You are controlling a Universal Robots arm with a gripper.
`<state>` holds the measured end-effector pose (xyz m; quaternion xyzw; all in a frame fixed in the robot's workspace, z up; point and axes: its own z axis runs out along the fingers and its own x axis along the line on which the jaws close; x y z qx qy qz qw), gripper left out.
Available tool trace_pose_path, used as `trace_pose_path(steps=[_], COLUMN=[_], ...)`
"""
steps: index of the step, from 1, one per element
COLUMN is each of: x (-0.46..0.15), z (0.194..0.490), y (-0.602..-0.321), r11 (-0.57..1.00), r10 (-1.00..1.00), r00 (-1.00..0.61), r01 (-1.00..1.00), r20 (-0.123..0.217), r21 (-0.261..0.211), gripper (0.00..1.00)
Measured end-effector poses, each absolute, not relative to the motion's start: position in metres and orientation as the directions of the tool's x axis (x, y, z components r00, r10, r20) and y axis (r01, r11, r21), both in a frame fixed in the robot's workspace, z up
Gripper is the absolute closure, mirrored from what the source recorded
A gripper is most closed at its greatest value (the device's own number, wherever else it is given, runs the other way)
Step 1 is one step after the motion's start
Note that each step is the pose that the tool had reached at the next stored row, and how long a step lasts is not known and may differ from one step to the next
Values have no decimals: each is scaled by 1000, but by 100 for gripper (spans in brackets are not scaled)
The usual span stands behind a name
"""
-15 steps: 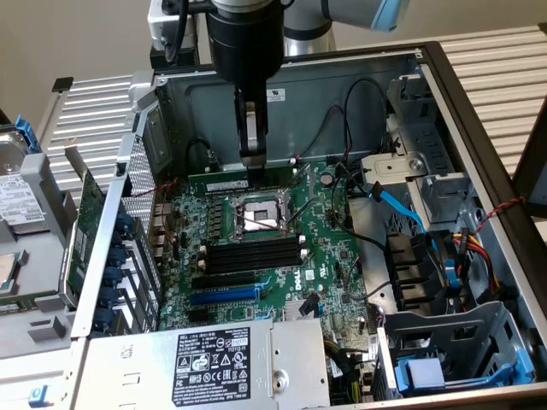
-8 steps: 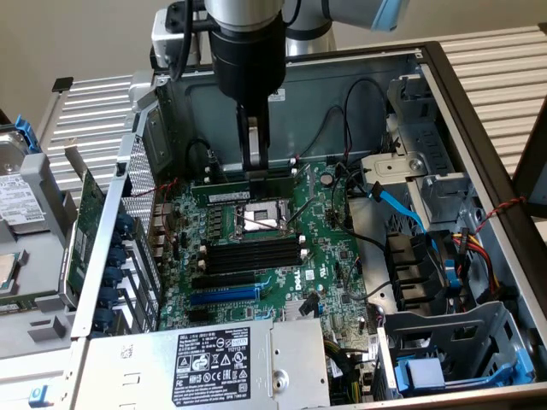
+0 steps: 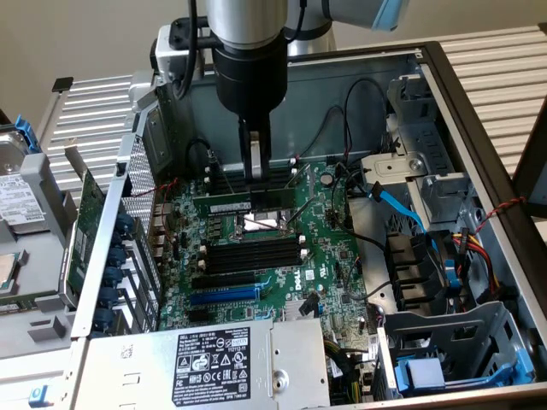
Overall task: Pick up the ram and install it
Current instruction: 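Insert the ram into the slot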
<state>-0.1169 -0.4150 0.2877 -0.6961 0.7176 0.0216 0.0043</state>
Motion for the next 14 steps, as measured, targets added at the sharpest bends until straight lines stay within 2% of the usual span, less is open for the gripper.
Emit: trace_pose_path(steps=[14], x=[-112], z=[277], y=[-415], r11=[8], r10=[-1000], r00=[-9], r01=[-999], r20=[-28], r21=[44], gripper=[87])
